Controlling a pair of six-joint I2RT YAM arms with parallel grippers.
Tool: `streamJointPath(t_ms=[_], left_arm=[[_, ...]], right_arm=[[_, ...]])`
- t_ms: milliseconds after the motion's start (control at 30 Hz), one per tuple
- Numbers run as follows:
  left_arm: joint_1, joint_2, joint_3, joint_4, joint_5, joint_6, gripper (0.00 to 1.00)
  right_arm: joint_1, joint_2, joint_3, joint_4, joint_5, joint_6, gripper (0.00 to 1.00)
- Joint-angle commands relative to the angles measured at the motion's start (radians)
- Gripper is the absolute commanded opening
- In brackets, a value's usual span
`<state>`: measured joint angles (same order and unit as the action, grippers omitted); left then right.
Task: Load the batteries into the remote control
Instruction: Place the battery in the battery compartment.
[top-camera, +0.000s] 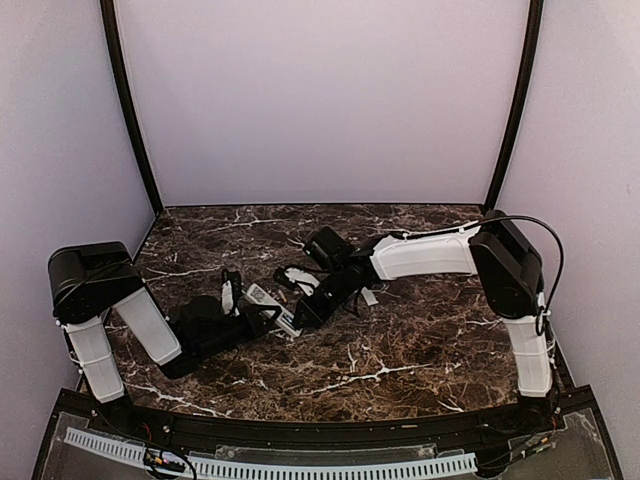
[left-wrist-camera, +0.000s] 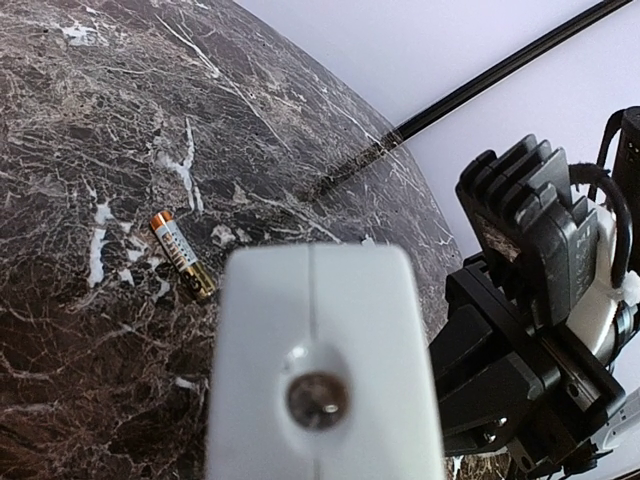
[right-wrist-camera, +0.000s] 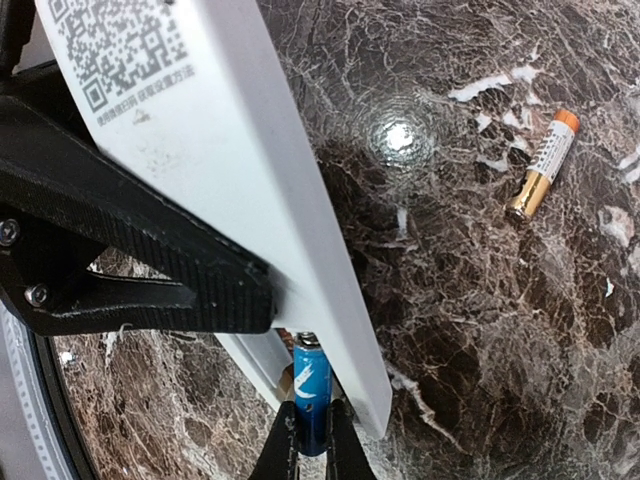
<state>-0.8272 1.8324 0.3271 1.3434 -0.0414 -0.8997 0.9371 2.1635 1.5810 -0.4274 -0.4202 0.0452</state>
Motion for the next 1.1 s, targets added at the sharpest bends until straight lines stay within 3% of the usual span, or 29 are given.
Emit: streamJointPath(t_ms=[0,533,1067], left_arm=[[-0.004,0.002,0.015,0.062,0.018,-0.006,0.0],[0.016,0.019,0.026,0.022,0.027,-0.049,0.0],[0.068,0.042,0.041,-0.117,0.032,-0.182,0.0]], right_arm=[[0.005,0.03,0.049,0.021,0.049,0.0,0.0],[0.005,0.043,0.052,0.14,0.136,-0.116,0.0],[0.005,0.095,0.08,0.148,0.186,-0.196,0.0]])
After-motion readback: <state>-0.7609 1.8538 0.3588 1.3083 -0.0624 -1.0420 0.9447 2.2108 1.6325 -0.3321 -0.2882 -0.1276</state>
